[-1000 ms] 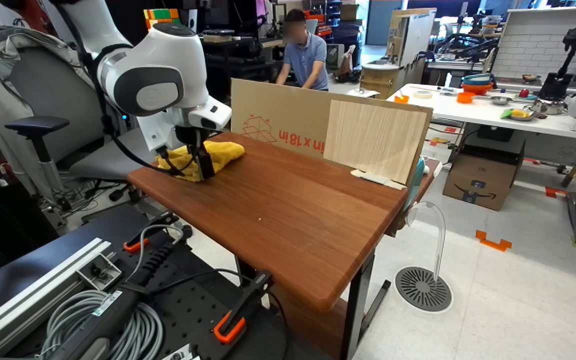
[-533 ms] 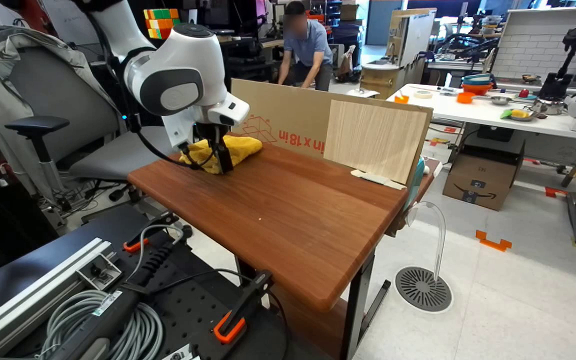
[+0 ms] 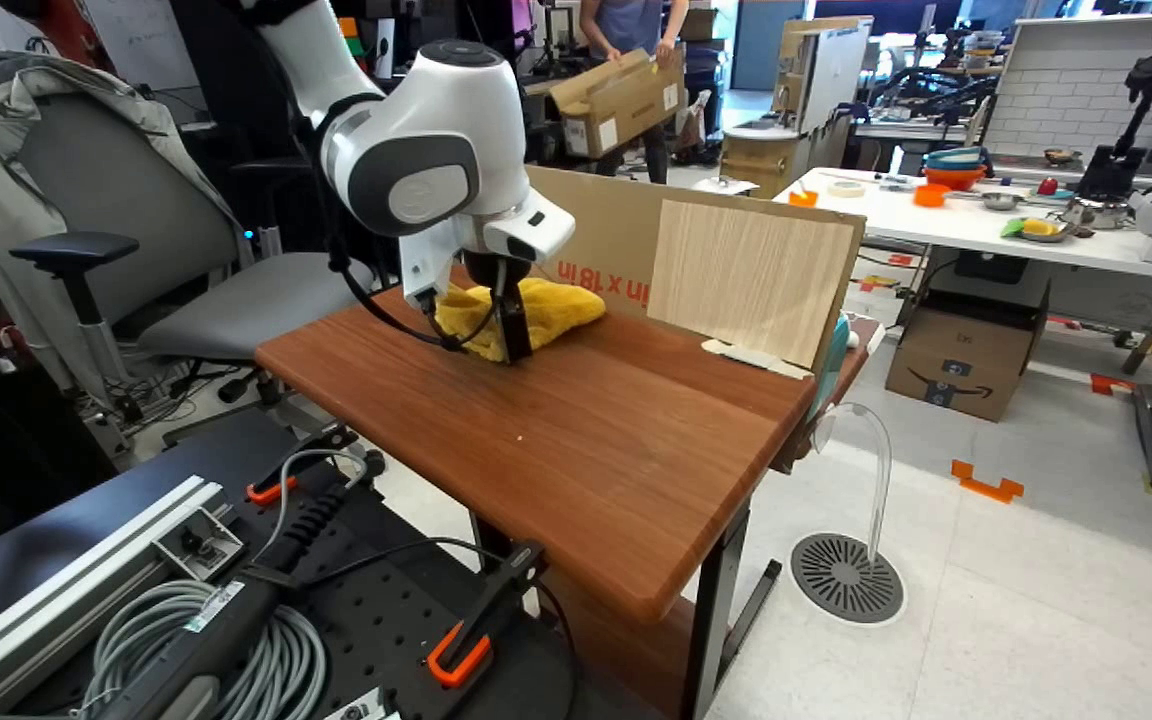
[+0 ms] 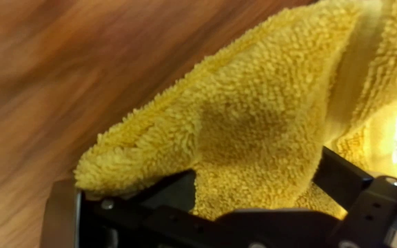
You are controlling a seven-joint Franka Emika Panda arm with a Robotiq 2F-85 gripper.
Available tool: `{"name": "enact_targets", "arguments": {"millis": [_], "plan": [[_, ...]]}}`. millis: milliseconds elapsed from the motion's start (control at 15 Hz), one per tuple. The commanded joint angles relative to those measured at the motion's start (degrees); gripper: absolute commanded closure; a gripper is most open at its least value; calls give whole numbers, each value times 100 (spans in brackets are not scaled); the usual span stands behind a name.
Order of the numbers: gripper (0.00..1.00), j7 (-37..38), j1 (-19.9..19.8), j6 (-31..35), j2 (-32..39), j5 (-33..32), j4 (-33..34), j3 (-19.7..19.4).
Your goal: Wipe the top of the table with the yellow towel
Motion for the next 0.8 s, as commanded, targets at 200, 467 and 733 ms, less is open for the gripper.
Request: {"name": "enact_targets", "arguments": {"millis": [200,467,733], "plan": [[0,146,-706,0,-311,56,-902,-785],[0,358,-875,-8,-288,-77,-1106,-1503],[0,240,-926,-374,-488,-136,-1345,-1491]]}}
